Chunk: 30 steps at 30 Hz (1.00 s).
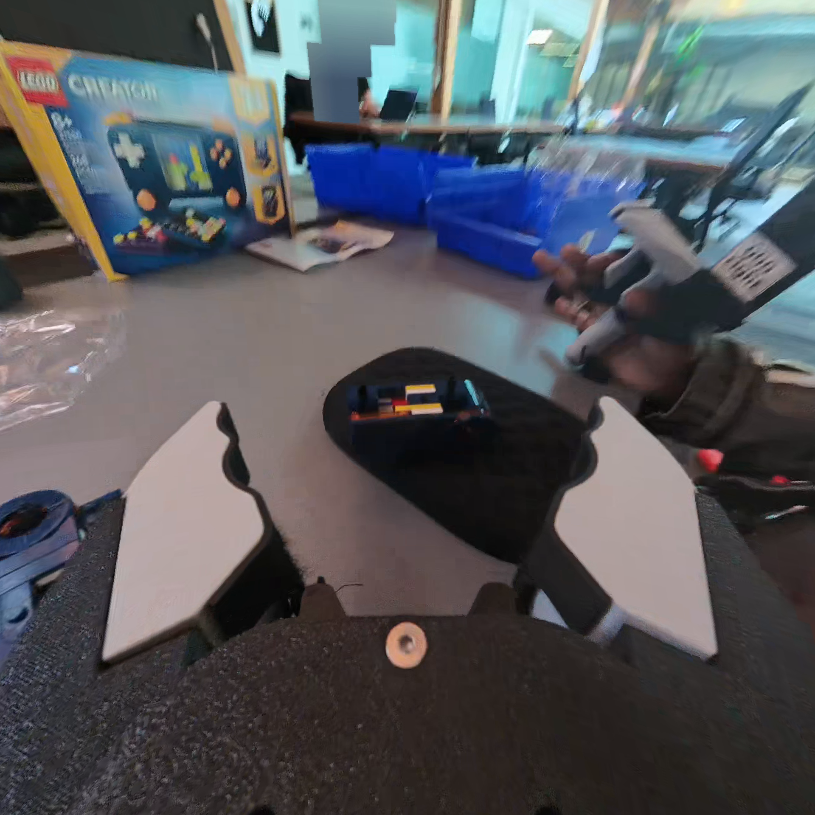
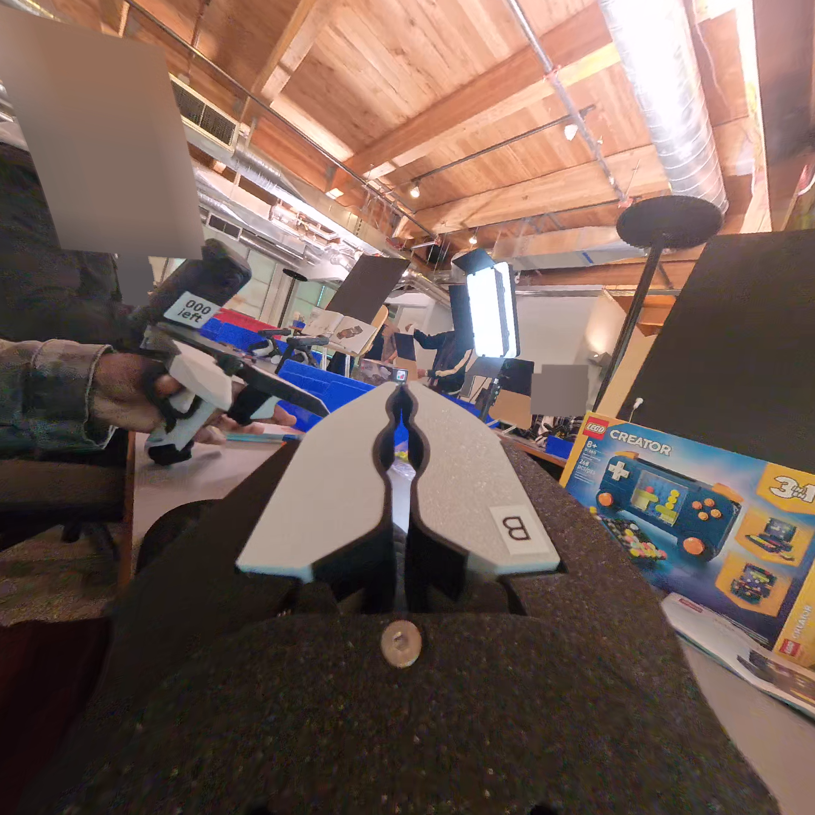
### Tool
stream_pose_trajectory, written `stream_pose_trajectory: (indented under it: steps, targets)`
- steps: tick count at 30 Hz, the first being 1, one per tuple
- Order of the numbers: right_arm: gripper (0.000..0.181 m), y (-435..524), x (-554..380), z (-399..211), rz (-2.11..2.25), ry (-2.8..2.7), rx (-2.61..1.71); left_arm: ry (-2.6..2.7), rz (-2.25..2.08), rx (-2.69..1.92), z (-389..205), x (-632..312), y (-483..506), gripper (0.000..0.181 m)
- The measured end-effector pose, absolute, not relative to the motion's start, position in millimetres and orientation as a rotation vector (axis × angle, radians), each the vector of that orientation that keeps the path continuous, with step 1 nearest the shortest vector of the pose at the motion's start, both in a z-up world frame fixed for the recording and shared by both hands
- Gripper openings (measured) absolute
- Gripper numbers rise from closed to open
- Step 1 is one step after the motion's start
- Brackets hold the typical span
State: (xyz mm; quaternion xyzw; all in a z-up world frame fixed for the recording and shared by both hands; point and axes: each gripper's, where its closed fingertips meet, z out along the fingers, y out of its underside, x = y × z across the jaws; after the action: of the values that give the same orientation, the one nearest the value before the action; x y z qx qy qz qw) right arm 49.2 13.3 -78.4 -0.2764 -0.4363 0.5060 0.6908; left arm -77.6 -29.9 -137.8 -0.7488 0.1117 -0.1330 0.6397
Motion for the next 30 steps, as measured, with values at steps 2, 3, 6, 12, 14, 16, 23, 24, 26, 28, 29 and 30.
stream_pose_trajectory:
  steps: [2,3,6,12,14,16,23,24,26,28,29,30]
  targets:
    - [0.000,11.1,45.6,-80.1,1.103,-0.996,-0.615,0.241,-0.180,-1.784,-145.6,-76.2,-20.0,0.145]
    - [0.000,10.0,43.5,-81.5,1.087,-1.010,-0.615,0.250,-0.153,-1.827,-150.4,-71.8,-15.0,0.144]
    - [0.000,4.3,37.2,-87.1,1.063,-1.075,-0.613,0.305,-0.166,-2.107,-193.5,-54.9,-6.0,0.139]
    - [0.009,7.8,39.3,-85.3,1.073,-1.041,-0.625,0.340,-0.201,-2.094,-193.0,-46.5,2.7,0.093]
    - [0.009,9.2,39.5,-85.5,1.090,-1.035,-0.636,0.399,-0.191,-2.057,-189.7,-43.3,0.6,0.093]
    - [0.011,8.6,39.7,-85.2,1.099,-1.034,-0.634,0.469,-0.080,-1.957,-180.2,-44.2,1.2,0.093]
    - [0.061,2.4,36.8,-80.2,1.019,-1.016,-0.582,0.594,0.511,-0.997,-81.7,-31.3,-39.0,0.092]
    - [0.069,0.1,35.8,-79.4,0.987,-1.017,-0.564,0.594,0.497,-0.967,-78.3,-28.0,-43.4,0.093]
    - [0.081,-7.4,34.1,-78.1,0.950,-1.027,-0.518,0.569,0.417,-0.950,-77.8,-26.5,-46.4,0.093]
    - [0.088,-13.8,32.6,-78.3,0.943,-1.042,-0.488,0.560,0.297,-0.956,-76.8,-23.5,-47.6,0.093]
    - [0.093,-15.4,32.5,-78.0,0.948,-1.043,-0.481,0.550,0.187,-0.960,-76.8,-20.2,-48.4,0.093]
    - [0.096,-16.1,32.4,-77.5,0.954,-1.041,-0.476,0.543,0.032,-0.972,-77.9,-14.8,-49.6,0.093]
